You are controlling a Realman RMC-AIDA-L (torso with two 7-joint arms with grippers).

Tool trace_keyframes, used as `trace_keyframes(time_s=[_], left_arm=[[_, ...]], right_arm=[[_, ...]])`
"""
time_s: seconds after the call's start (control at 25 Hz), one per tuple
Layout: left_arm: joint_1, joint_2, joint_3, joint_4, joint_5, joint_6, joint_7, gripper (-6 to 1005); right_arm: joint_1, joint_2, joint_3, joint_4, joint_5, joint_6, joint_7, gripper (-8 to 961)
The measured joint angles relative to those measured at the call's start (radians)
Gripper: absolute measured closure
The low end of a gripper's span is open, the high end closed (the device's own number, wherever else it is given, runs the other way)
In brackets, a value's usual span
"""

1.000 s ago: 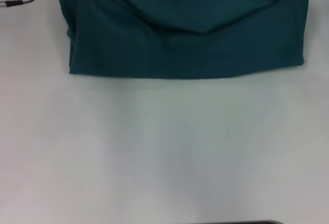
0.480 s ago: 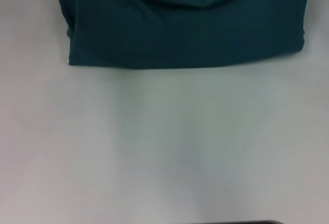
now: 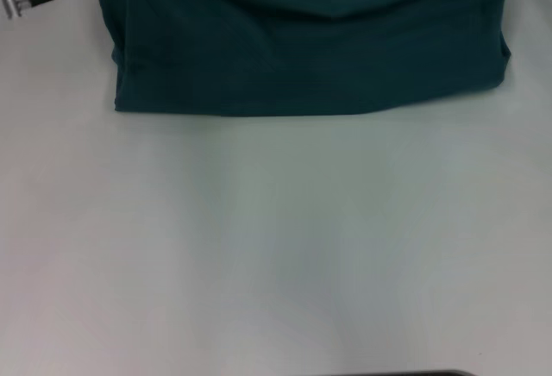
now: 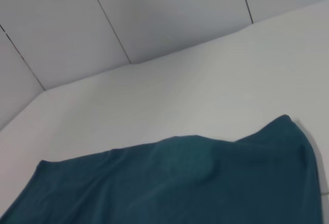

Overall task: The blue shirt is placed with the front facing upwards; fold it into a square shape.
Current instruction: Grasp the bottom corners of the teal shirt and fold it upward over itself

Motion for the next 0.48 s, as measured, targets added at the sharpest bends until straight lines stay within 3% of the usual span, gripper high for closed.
trace_keyframes(time_s=[0.48], left_arm=[[0.087,-0.033,0.003,0.003,-0.069,-0.013,0.069,931]], right_arm=[[-0.038,0.019,0.0,0.019,0.017,0.008,-0.031,920]])
